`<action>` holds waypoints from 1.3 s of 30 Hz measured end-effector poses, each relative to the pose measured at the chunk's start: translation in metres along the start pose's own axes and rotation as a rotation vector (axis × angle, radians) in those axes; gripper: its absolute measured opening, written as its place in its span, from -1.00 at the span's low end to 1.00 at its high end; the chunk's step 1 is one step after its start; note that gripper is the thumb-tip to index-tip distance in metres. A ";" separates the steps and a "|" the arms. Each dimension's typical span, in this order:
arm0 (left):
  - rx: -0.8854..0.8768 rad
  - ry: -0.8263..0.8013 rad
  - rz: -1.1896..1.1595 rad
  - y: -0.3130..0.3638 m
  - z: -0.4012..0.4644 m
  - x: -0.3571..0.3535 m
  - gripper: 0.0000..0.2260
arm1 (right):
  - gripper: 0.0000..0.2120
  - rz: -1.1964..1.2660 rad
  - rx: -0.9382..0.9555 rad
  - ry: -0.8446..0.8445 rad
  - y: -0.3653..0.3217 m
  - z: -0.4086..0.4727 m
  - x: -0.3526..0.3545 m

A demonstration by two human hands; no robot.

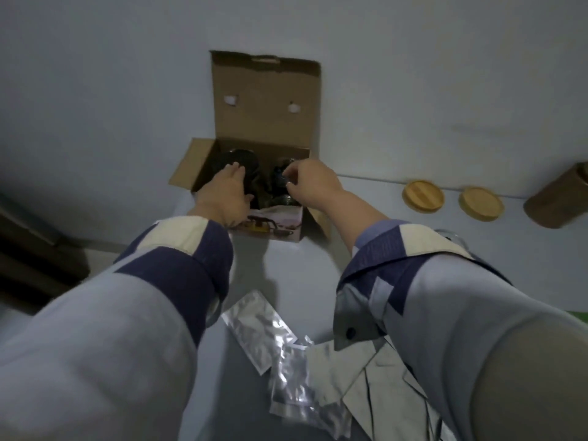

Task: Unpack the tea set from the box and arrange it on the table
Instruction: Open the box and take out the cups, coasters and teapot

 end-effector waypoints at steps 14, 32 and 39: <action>-0.044 0.030 -0.008 -0.015 0.001 -0.013 -0.29 | -0.56 -0.587 -0.214 -0.383 0.008 0.025 -0.073; 0.007 -0.010 -0.054 -0.012 -0.002 -0.012 -0.27 | -0.27 -0.519 -0.172 -0.352 -0.008 0.026 -0.021; 0.015 -0.021 -0.035 -0.012 -0.004 -0.009 -0.27 | -0.24 0.169 -0.248 -0.011 -0.005 0.014 0.016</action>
Point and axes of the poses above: each hand's wrist, its own z-axis towards the middle knuckle, its own x-axis out of the back of the hand, y = z × x, the point moved 10 cm from there along z, towards the middle knuckle, and after that the axes turned 8 degrees about y, right-handed, at the moved point
